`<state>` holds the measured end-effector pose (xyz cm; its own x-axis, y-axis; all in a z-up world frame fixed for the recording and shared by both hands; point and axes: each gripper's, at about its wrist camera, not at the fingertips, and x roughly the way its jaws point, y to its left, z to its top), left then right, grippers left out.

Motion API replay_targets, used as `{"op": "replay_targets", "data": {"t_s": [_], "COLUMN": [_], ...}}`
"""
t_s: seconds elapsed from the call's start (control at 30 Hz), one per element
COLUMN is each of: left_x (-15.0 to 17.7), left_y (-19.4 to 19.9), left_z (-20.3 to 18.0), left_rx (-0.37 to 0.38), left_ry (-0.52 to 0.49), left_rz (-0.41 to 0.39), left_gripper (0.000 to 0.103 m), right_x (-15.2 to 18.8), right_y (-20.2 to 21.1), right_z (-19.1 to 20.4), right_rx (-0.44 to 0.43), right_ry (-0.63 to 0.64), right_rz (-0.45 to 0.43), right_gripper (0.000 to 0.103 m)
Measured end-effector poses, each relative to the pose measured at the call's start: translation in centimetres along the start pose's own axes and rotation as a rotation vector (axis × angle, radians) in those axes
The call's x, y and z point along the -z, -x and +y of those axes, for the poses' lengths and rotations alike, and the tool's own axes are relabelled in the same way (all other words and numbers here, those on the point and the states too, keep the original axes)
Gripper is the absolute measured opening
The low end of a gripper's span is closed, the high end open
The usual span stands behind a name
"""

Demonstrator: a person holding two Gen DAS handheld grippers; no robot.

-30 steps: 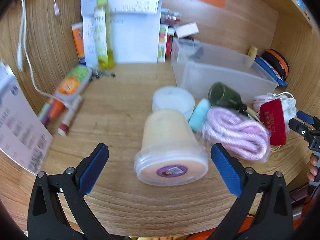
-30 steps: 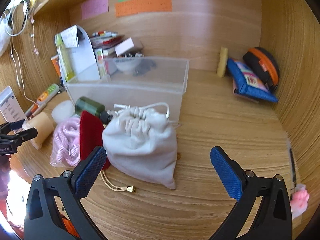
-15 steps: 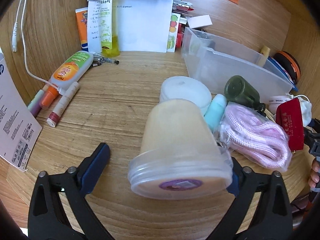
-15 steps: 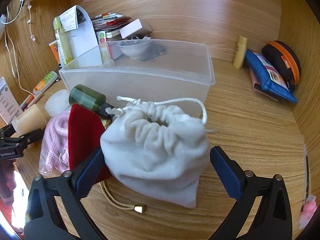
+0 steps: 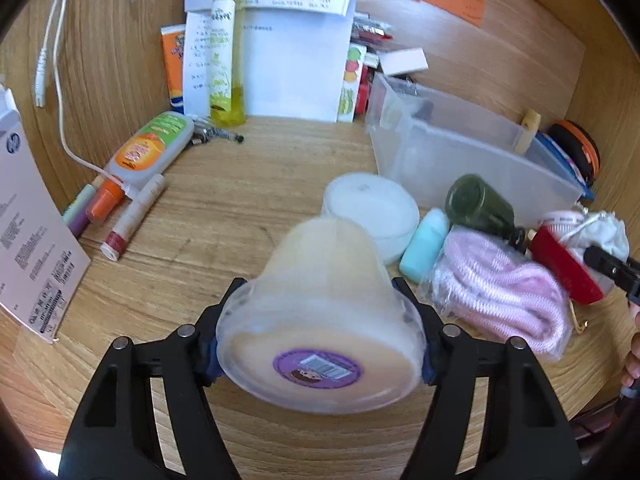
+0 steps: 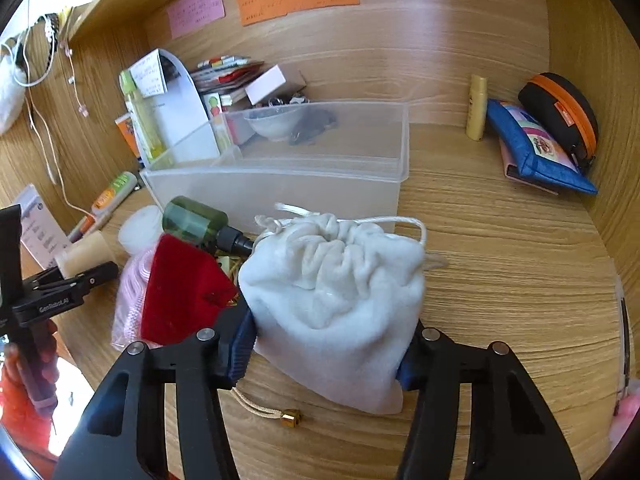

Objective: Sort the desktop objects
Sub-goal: 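Grasp the beige tub with the left gripper while the right grasps the white pouch, then carry the beige tub and white pouch into the clear box and release both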

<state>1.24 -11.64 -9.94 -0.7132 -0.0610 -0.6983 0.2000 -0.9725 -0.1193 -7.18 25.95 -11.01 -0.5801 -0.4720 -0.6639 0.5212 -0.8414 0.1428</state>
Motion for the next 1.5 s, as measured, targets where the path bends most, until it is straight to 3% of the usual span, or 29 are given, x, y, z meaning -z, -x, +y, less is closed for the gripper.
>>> {"op": "replay_targets", "data": {"t_s": [0.13, 0.53, 0.77, 0.97, 1.23, 1.5], "left_x": [-0.9, -2.1, -5.1, -8.0, -11.5, -14.4], "left_y": [0.9, 1.3, 3.3, 3.8, 3.2, 0.6], "left_z": [-0.2, -1.1, -2.0, -2.9, -4.8, -5.9], "left_rx": [0.004, 0.018, 0.029, 0.091, 0.153, 0.199], "left_ry": [0.015, 0.014, -0.012, -0.040, -0.088, -0.099], "left_rz": [-0.036, -0.054, -0.146, -0.179, -0.200, -0.170], "left_gripper": [0.070, 0.070, 0.070, 0.070, 0.070, 0.070], "right_x": [-0.3, -2.6, -4.7, -6.6, -9.3, -11.2], "right_y": [0.7, 4.2, 5.0, 5.6, 4.7, 1.8], "right_z": [-0.4, -1.0, -1.2, -1.1, -0.8, -0.6], "right_rx": [-0.009, -0.006, -0.006, -0.012, -0.024, -0.021], "right_ry": [-0.006, 0.021, 0.039, 0.062, 0.081, 0.105], "right_rz": [-0.022, -0.153, -0.209, -0.258, -0.269, -0.229], "right_gripper": [0.045, 0.045, 0.045, 0.045, 0.045, 0.045]}}
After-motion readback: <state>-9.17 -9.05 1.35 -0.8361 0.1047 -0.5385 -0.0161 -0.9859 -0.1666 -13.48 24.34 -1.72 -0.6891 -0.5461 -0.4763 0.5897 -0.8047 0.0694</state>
